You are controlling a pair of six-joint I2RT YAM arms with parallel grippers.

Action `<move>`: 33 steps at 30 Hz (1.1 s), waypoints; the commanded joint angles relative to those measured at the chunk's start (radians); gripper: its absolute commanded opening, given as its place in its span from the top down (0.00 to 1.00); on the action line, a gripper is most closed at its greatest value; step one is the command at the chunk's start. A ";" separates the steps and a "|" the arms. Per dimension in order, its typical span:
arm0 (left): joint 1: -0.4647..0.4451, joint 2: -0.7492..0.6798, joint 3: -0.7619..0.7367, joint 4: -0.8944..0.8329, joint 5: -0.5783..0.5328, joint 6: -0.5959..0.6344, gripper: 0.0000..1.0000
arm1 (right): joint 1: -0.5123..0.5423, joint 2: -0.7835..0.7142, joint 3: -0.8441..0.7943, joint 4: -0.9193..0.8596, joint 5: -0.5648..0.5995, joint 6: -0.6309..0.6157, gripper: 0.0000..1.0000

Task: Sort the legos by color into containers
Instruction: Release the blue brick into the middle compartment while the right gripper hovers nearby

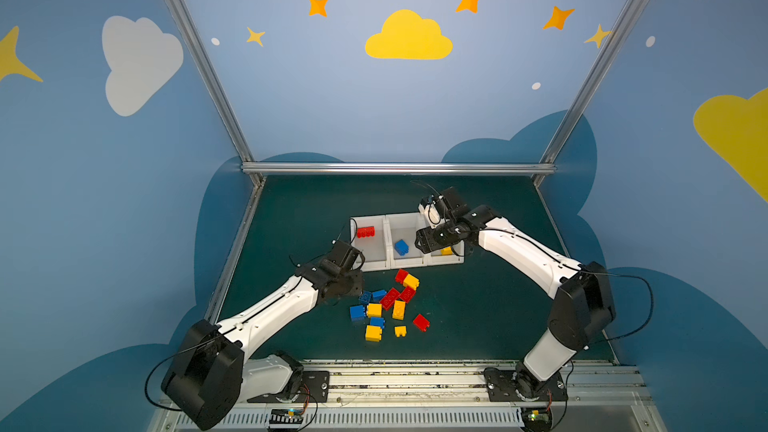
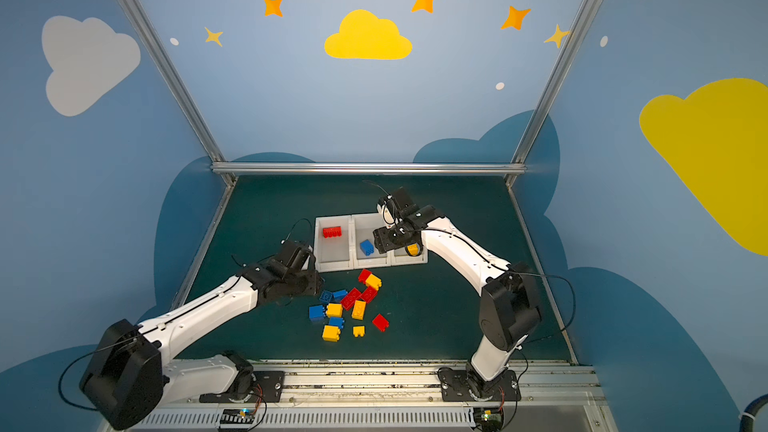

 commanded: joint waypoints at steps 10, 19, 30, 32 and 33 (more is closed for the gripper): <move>-0.042 0.232 0.320 0.059 0.066 0.163 0.58 | -0.064 -0.136 -0.085 0.008 0.016 0.009 0.29; -0.052 0.513 0.606 0.074 0.151 0.228 0.57 | -0.115 -0.206 -0.140 -0.012 0.016 0.008 0.29; -0.052 0.708 0.798 0.054 0.203 0.231 0.50 | -0.149 -0.242 -0.155 -0.043 0.013 -0.009 0.29; -0.052 0.711 0.798 0.054 0.199 0.227 0.46 | -0.152 -0.247 -0.157 -0.046 0.013 -0.010 0.29; -0.052 0.710 0.797 0.055 0.197 0.227 0.45 | -0.153 -0.248 -0.157 -0.046 0.013 -0.009 0.29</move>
